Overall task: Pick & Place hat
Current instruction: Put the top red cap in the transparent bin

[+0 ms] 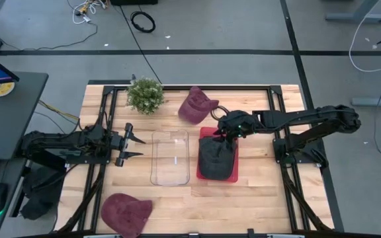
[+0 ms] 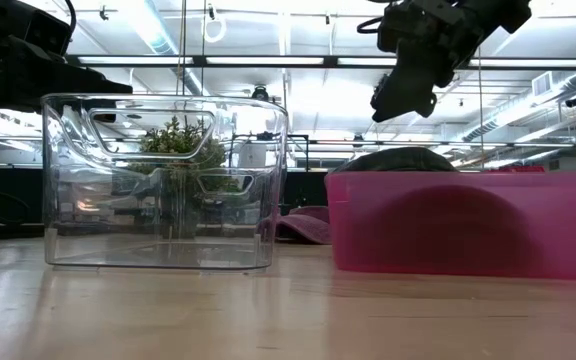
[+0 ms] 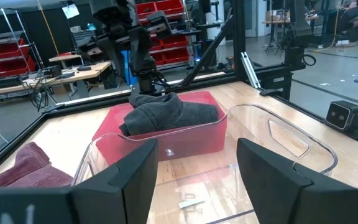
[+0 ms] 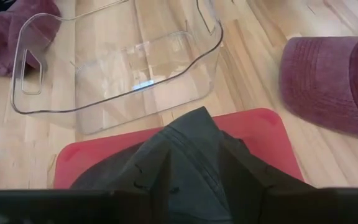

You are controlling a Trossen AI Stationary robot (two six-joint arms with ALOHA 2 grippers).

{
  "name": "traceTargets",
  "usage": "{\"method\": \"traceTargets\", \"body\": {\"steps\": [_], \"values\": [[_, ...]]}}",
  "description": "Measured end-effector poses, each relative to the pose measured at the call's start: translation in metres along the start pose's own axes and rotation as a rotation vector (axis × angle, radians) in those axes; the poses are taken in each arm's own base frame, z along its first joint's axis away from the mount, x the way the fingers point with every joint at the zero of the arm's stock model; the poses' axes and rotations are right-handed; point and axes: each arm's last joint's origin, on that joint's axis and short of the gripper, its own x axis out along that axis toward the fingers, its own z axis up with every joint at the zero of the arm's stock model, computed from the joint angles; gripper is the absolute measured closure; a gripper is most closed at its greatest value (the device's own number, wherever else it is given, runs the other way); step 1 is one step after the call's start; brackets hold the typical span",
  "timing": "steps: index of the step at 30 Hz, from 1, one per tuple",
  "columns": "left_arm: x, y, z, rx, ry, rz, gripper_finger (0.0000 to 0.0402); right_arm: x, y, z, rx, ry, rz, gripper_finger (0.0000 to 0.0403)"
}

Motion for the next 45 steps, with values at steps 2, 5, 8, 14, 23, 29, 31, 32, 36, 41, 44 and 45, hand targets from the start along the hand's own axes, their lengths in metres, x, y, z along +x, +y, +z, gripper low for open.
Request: {"method": "traceTargets", "body": {"steps": [2,5,8,14,23,29,31,32,36,41,44,45], "values": [[0.0,0.0,0.0,0.0,0.001,0.0,0.0179,0.0,-0.002,0.001,0.007,-0.003,-0.007,0.0268],[0.0,0.0,0.0,0.0,0.0,0.0,0.0179,0.0,-0.007,0.002,0.026,-0.007,-0.02,0.0268],[0.0,0.0,0.0,0.0,0.0,0.0,0.0179,0.0,-0.012,0.003,0.051,-0.011,-0.034,0.0268],[0.0,0.0,0.0,0.0,0.001,0.0,0.0179,-0.001,-0.017,0.004,0.06,-0.015,-0.049,0.0268],[0.0,0.0,0.0,0.0,0.001,0.0,0.0179,-0.001,-0.019,0.005,0.048,-0.027,-0.1,0.0268],[0.0,0.0,0.0,0.0,0.0,0.0,0.0179,-0.001,-0.021,0.005,0.041,-0.039,-0.155,0.0268],[0.0,0.0,0.0,0.0,0.0,0.0,0.0179,-0.001,-0.02,0.006,0.029,-0.046,-0.153,0.0268],[0.0,0.0,0.0,0.0,0.0,0.0,0.0179,-0.001,-0.02,0.007,0.021,-0.055,-0.151,0.0268],[0.0,0.0,0.0,0.0,0.0,0.0,0.0179,-0.001,-0.019,0.011,0.006,-0.102,-0.14,0.0268],[0.0,0.0,0.0,0.0,0.0,0.0,0.0179,-0.002,-0.017,0.02,-0.082,-0.192,-0.13,0.0268],[0.0,0.0,0.0,0.0,0.0,0.0,0.0179,-0.004,-0.018,0.027,-0.117,-0.262,-0.164,0.0268],[0.0,0.0,0.0,0.0,0.0,0.0,0.0179,-0.004,-0.019,0.029,-0.117,-0.281,-0.178,0.0268]]}}
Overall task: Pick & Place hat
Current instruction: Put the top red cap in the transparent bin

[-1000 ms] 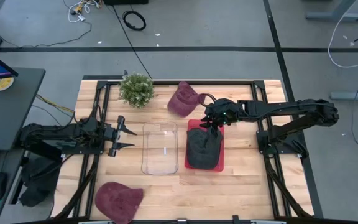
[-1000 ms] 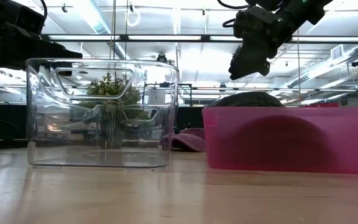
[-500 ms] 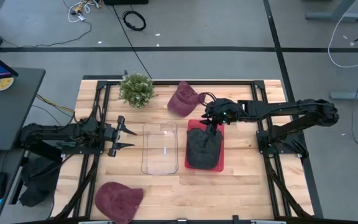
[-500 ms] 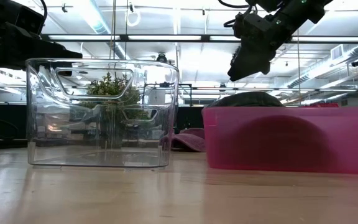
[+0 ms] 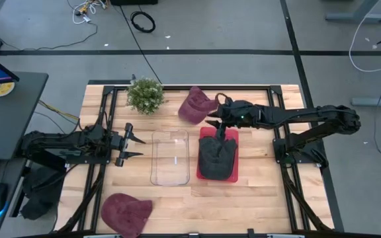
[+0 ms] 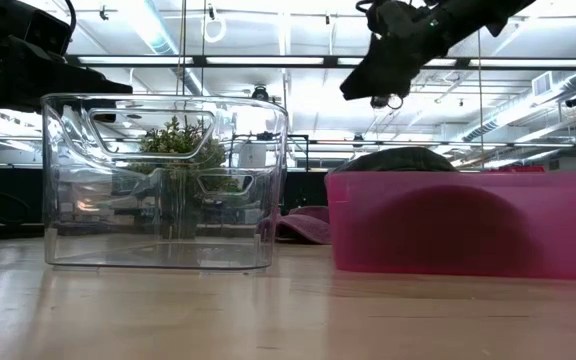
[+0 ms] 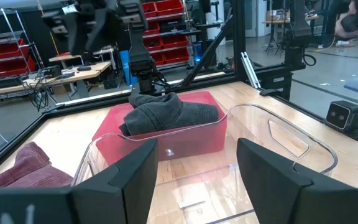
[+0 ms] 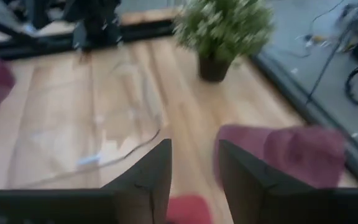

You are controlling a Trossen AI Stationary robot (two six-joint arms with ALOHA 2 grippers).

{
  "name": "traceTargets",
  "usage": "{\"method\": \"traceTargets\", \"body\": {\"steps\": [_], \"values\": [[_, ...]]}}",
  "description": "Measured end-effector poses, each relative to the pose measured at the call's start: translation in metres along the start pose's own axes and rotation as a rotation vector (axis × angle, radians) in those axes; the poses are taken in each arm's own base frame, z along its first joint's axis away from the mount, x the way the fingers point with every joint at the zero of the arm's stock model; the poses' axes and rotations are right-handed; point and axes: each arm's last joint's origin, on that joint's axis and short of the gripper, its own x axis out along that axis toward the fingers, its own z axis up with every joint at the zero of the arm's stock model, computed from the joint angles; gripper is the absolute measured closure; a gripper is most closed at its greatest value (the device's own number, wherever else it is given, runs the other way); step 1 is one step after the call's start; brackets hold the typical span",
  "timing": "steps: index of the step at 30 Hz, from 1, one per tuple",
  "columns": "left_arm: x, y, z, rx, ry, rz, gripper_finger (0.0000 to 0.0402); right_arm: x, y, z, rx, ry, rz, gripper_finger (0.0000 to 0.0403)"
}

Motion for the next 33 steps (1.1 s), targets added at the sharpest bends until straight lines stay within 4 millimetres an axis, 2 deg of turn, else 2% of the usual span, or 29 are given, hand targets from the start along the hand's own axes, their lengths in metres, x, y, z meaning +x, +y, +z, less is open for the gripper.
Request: {"method": "traceTargets", "body": {"steps": [4,9,13,18,24,27,30,33], "values": [[0.0,0.0,0.0,0.0,0.0,0.0,0.0179,0.002,-0.005,0.003,0.012,-0.035,-0.029,0.0268],[0.0,0.0,0.0,0.0,0.0,0.0,0.0179,0.01,-0.007,-0.002,-0.023,0.005,-0.044,0.0268],[0.0,0.0,0.0,0.0,0.0,0.0,0.0179,0.03,-0.01,-0.013,-0.085,0.073,-0.077,0.0268],[0.0,0.0,0.0,0.0,0.0,0.0,0.0179,0.057,-0.025,-0.019,-0.07,0.051,-0.136,0.0268],[0.0,0.0,0.0,0.0,0.0,0.0,0.0179,0.069,-0.055,-0.029,-0.004,0.108,-0.198,0.0268],[0.0,0.0,0.0,0.0,0.0,0.0,0.0179,0.07,-0.074,-0.032,0.064,0.118,-0.135,0.0268],[0.0,0.0,0.0,0.0,0.0,0.0,0.0179,0.072,-0.095,-0.026,0.15,0.142,-0.072,0.0268],[0.0,0.0,0.0,0.0,0.0,0.0,0.0179,0.078,-0.11,-0.017,0.13,0.206,-0.082,0.0268]]}}
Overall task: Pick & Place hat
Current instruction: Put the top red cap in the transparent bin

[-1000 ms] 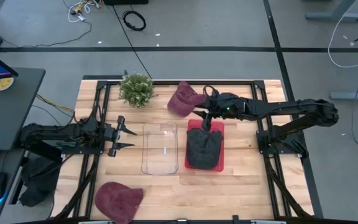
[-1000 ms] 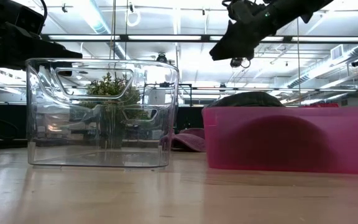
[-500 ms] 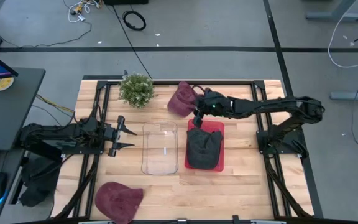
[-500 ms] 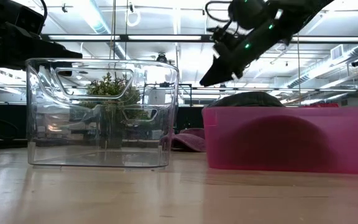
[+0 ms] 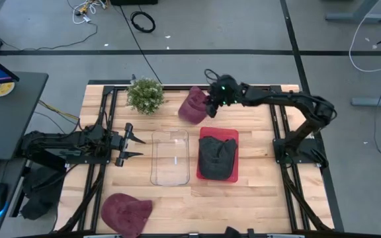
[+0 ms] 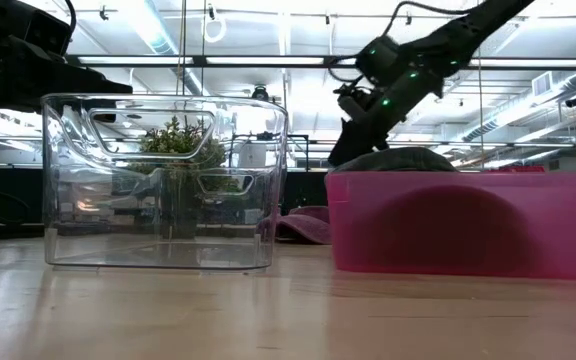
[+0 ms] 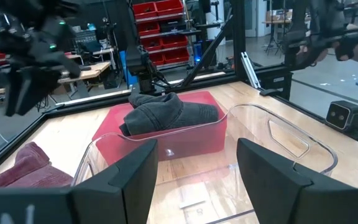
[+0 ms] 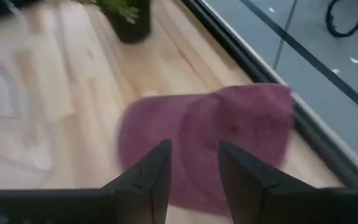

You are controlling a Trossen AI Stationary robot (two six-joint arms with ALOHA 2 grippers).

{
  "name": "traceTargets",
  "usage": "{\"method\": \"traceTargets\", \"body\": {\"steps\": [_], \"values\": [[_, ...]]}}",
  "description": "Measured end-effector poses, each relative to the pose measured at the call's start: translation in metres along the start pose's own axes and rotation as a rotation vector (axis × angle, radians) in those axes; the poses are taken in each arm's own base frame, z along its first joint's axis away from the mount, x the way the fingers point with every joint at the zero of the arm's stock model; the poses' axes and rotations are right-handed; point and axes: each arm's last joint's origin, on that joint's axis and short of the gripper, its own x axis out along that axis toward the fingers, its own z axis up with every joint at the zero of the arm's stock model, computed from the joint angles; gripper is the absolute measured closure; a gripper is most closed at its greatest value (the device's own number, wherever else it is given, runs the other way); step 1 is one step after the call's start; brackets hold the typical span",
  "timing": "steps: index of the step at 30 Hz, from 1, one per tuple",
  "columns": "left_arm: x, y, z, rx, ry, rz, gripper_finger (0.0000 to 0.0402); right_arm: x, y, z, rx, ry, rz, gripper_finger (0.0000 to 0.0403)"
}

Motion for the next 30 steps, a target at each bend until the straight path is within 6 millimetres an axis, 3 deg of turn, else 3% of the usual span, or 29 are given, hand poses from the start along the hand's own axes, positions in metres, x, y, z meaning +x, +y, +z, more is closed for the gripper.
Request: {"method": "traceTargets", "body": {"steps": [8,16,22,25,28,30], "values": [[0.0,0.0,0.0,0.0,0.0,0.0,0.0179,0.038,-0.009,0.015,-0.03,0.147,0.004,0.0268],[0.0,0.0,0.0,0.0,0.0,0.0,0.0179,0.079,-0.013,0.003,0.014,0.237,0.051,0.0268],[0.0,0.0,0.0,0.0,0.0,0.0,0.0179,0.089,-0.016,-0.006,0.041,0.281,0.018,0.027],[0.0,0.0,0.0,0.0,0.0,0.0,0.0179,0.09,-0.016,-0.007,0.019,0.287,0.031,0.0305],[0.0,0.0,0.0,0.0,0.0,0.0,0.0179,0.088,-0.014,-0.007,-0.022,0.292,0.08,0.0382],[0.0,0.0,0.0,0.0,0.001,0.0,0.0179,0.086,-0.012,-0.006,-0.043,0.293,0.101,0.039]]}}
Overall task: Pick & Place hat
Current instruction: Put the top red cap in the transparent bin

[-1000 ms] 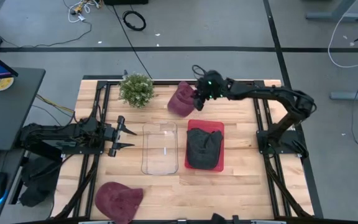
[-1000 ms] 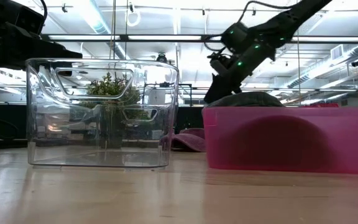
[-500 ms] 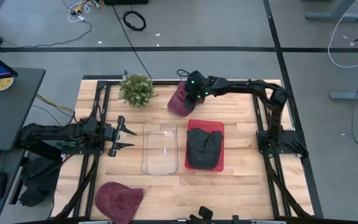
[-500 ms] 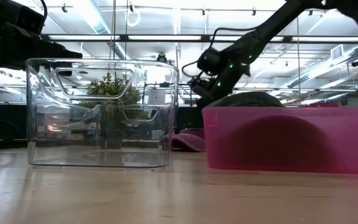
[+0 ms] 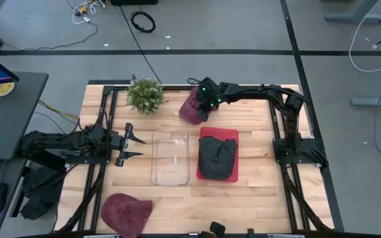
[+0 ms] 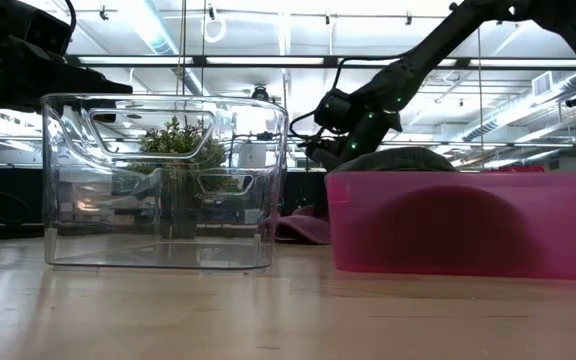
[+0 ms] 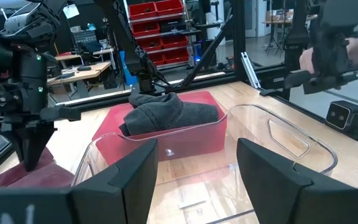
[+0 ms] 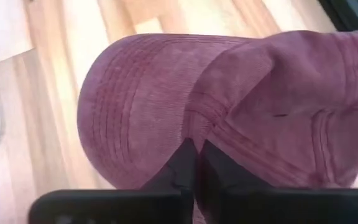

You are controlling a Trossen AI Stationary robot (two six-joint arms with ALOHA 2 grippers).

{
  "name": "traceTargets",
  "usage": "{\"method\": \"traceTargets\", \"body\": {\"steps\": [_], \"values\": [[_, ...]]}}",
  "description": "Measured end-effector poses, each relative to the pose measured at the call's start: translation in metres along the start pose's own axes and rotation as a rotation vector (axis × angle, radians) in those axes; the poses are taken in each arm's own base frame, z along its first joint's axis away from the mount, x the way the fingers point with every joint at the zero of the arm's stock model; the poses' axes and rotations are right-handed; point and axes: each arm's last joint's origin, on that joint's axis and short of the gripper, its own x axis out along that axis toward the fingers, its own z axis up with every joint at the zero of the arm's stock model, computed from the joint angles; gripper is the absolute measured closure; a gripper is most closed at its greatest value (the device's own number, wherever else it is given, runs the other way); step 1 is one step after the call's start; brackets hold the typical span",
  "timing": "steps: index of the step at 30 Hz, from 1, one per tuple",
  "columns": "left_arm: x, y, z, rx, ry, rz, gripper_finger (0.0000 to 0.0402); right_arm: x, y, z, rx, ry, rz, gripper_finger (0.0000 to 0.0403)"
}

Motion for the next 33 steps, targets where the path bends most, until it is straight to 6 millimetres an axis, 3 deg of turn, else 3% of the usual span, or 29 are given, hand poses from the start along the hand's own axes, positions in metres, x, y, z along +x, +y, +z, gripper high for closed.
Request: {"method": "traceTargets", "body": {"steps": [3,8,12,17,24,28,33], "values": [[0.0,0.0,0.0,0.0,0.0,0.0,0.0179,-0.011,0.008,0.004,-0.043,-0.008,-0.01,0.0397],[0.0,0.0,0.0,0.0,0.0,0.0,0.0179,-0.058,0.036,0.019,-0.165,-0.097,-0.109,0.04],[0.0,0.0,0.0,0.0,0.0,0.0,0.0179,-0.101,0.072,0.028,-0.24,-0.216,-0.082,0.0401],[0.0,0.0,0.0,0.0,0.0,0.0,0.0179,-0.129,0.13,0.026,-0.429,-0.311,0.011,0.0402],[0.0,0.0,0.0,0.0,0.0,0.0,0.0179,-0.12,0.197,0.019,-0.587,-0.389,0.148,0.0402],[0.0,0.0,0.0,0.0,0.0,0.0,0.0179,-0.104,0.218,0.014,-0.642,-0.399,0.211,0.0403],[0.0,0.0,0.0,0.0,-0.001,0.0,0.0179,-0.075,0.229,0.009,-0.644,-0.356,0.299,0.0403]]}}
